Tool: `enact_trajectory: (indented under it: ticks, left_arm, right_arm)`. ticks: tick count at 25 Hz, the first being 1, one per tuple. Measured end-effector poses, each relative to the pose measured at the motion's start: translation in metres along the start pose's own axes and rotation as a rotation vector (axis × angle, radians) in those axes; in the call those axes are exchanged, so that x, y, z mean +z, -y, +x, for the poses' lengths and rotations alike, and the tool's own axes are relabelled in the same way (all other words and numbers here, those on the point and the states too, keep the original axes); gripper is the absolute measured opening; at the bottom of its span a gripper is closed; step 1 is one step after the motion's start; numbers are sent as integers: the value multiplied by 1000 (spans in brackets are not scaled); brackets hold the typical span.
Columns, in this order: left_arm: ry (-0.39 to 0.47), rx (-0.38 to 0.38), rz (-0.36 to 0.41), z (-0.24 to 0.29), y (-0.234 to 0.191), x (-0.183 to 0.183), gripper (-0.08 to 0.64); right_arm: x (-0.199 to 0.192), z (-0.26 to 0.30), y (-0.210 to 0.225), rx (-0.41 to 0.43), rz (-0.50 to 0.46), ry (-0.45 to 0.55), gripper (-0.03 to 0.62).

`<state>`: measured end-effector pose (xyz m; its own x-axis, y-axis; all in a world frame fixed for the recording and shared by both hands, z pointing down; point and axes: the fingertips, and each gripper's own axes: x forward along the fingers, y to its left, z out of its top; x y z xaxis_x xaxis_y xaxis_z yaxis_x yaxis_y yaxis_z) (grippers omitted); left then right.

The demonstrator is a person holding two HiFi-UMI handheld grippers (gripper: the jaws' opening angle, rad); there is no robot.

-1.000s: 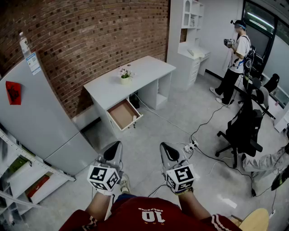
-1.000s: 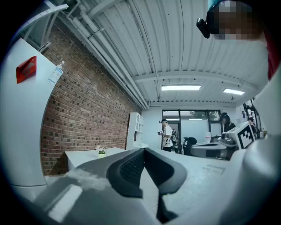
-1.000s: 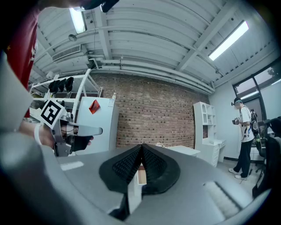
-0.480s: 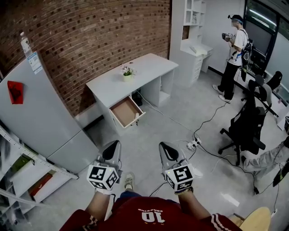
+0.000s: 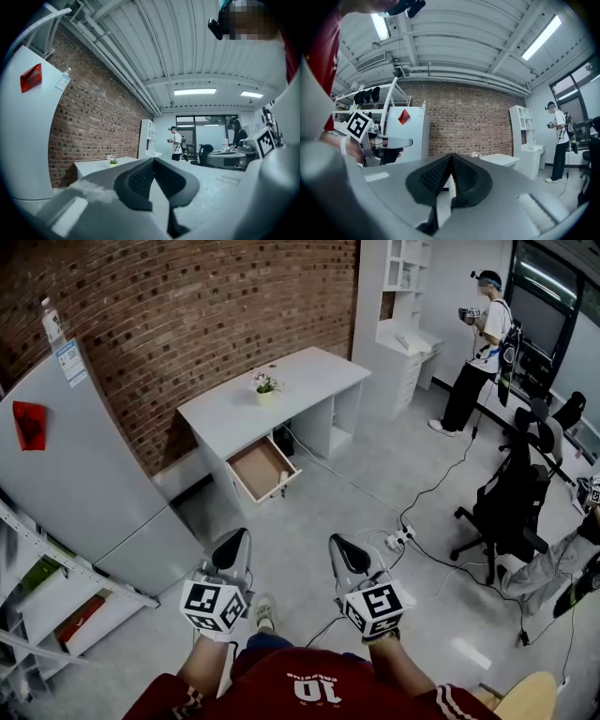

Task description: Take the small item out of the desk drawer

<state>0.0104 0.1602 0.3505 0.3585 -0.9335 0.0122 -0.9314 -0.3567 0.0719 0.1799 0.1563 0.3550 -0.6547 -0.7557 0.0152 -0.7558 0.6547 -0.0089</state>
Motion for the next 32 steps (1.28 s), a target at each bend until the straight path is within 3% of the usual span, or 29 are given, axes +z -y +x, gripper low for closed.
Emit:
enact_trajectory:
  ticks: [18, 32]
  left_arm:
    - [-19, 26, -7, 7, -41, -5, 3]
    - [-42, -31, 3, 65, -97, 2, 3]
  right_arm:
    - [-2, 43, -11, 53, 21, -24, -9]
    - [6, 116, 4, 9, 38, -19, -9]
